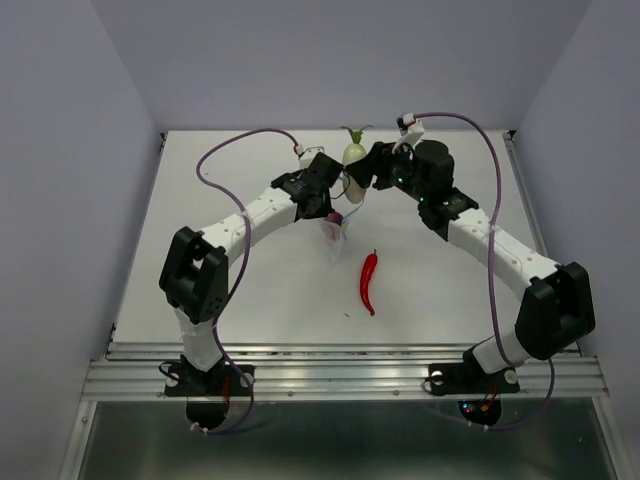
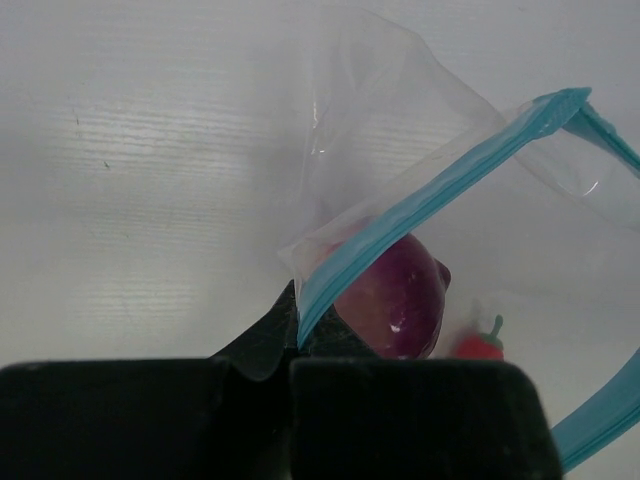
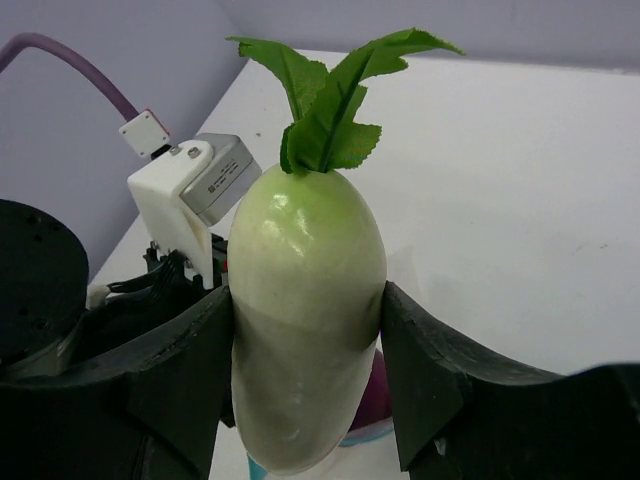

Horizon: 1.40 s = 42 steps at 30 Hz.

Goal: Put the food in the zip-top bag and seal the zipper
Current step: Place the food into the zip-top bag

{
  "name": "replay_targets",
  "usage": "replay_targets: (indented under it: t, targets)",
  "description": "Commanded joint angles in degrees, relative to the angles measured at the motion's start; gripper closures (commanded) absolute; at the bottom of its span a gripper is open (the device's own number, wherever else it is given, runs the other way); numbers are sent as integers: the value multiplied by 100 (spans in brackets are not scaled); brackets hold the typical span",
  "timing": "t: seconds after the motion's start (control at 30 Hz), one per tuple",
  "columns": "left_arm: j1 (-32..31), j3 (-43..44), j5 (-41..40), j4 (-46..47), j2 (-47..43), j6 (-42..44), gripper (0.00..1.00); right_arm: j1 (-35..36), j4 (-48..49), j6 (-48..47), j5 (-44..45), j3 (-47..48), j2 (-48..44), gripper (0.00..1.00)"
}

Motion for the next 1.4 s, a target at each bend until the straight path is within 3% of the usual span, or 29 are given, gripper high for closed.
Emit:
replay_targets:
  t: [0.0,0.3,0.83,1.2,1.37]
  targets:
    - [9,281,84,21,-225,-190,100,231,1116,-25,426,-123,310,63]
    - [9,263,75,-50,-286,-498,100,671,1354,-288,1016,-360,505,64]
    - [123,35,277,135,-383,-1052,100,882,1215,-402,921,-1521,-101,64]
    - [185,-62,356,258,-471,-1088,100,1040,924,-403,814,-1706,-163,52]
    - [176,-343,637,627,-629,-947,100,1093,1004,-306,1131,-1600,30,51]
